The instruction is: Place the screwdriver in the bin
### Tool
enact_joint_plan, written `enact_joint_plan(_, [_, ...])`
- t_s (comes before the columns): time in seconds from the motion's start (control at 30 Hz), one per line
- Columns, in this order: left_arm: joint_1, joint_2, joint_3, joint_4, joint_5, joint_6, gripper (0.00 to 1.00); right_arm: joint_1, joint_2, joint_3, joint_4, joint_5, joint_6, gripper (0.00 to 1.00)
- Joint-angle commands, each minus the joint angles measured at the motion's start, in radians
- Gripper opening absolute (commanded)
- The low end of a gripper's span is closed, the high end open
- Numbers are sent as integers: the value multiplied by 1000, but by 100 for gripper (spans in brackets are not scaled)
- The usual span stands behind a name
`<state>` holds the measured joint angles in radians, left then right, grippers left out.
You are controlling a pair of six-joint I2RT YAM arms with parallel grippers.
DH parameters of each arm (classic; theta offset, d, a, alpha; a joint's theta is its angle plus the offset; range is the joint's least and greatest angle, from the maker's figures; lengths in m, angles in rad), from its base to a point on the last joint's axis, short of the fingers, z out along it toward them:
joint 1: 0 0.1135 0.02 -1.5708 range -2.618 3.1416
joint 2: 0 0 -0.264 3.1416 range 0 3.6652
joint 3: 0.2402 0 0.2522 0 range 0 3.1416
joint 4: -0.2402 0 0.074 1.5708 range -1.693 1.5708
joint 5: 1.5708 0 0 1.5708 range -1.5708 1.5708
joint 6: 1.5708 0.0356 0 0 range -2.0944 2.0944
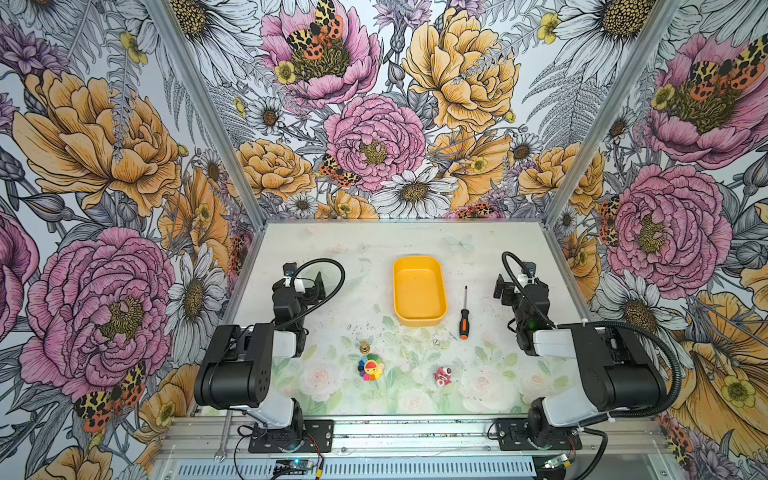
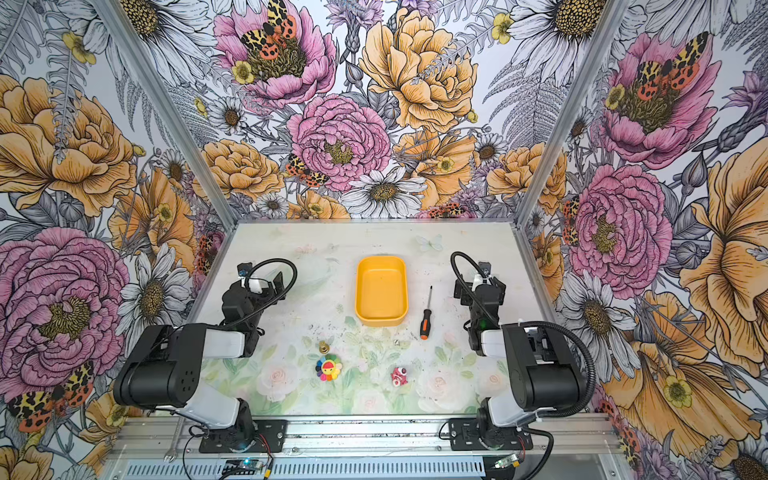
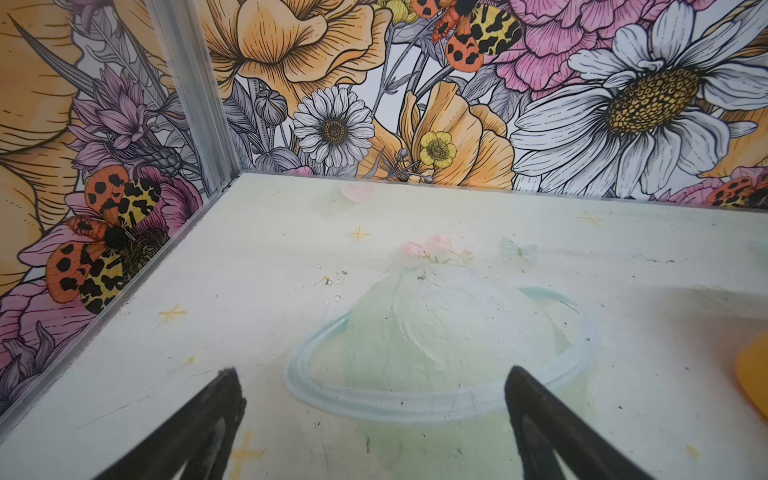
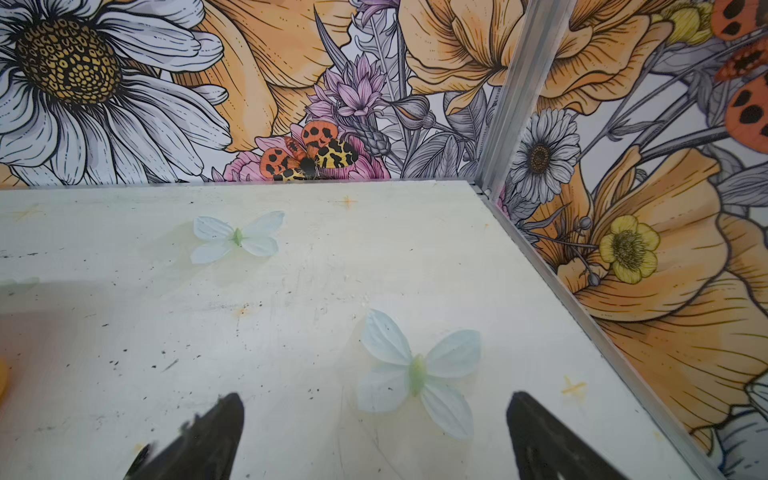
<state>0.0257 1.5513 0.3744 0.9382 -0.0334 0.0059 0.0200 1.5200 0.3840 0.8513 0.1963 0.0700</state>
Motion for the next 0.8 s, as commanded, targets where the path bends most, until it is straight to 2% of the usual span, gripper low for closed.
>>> enact_joint_plan(0.0, [1,0,7,-5,-5,-6,99,-5,14,-3,31,12,7,99])
enact_joint_plan(0.77, [-6,0,5,-3,-10,0,99,-6,16,-2,31,11,7,99])
